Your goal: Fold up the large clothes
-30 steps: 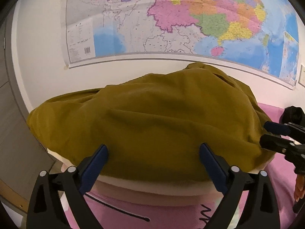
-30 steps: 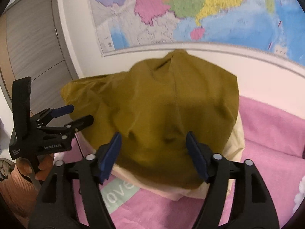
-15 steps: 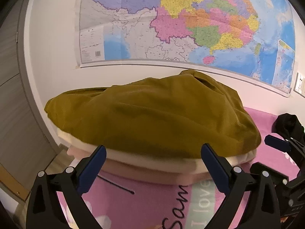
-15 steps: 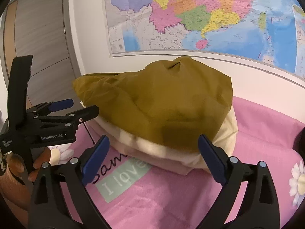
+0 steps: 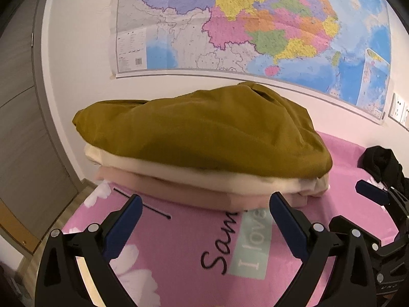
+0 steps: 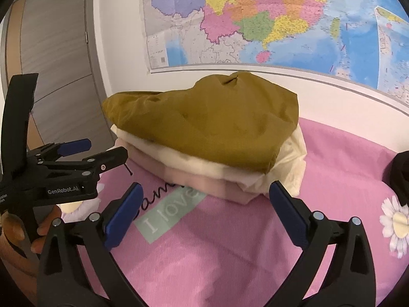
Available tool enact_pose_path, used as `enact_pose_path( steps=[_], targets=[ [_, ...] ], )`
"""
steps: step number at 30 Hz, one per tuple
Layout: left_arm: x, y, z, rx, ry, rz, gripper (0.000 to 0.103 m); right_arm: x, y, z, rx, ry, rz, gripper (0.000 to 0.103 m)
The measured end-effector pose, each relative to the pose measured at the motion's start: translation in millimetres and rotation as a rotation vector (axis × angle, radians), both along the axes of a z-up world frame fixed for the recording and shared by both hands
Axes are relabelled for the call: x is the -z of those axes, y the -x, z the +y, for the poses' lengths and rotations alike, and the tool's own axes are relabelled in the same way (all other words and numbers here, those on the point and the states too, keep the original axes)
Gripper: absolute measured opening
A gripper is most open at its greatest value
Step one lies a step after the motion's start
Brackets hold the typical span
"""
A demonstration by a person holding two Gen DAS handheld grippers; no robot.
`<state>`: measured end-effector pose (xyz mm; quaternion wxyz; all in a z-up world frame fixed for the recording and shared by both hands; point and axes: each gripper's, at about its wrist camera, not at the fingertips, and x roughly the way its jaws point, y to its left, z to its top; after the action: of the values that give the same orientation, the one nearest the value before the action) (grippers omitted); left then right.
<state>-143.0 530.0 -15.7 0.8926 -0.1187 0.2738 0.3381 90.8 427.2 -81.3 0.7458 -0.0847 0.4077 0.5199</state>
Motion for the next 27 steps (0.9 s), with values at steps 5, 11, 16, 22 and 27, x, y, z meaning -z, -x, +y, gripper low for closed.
enact_pose_path(
  steps=[5, 11, 16, 22, 27],
  targets=[
    [2, 6, -10, -0.006, 0.003, 0.006, 0.096, -1, 9, -10, 0.0, 0.003, 0.003, 0.097],
    [1, 12, -20, -0.02, -0.006, 0.004, 0.096, -4, 16, -20, 0.007, -0.004, -0.001, 0.097],
    [2, 13, -28, -0.004, -0.005, 0.013, 0.096, -4, 21, -26, 0.017, -0.001, -0.002, 0.097],
    [5, 15, -36, -0.001, -0.013, 0.02, 0.096, -2, 22, -32, 0.019, 0.002, 0.011, 0.097],
    [6, 15, -37, -0.004, -0.009, 0.023, 0.096, -4, 22, -34, 0.023, -0.001, 0.006, 0.097]
  ],
)
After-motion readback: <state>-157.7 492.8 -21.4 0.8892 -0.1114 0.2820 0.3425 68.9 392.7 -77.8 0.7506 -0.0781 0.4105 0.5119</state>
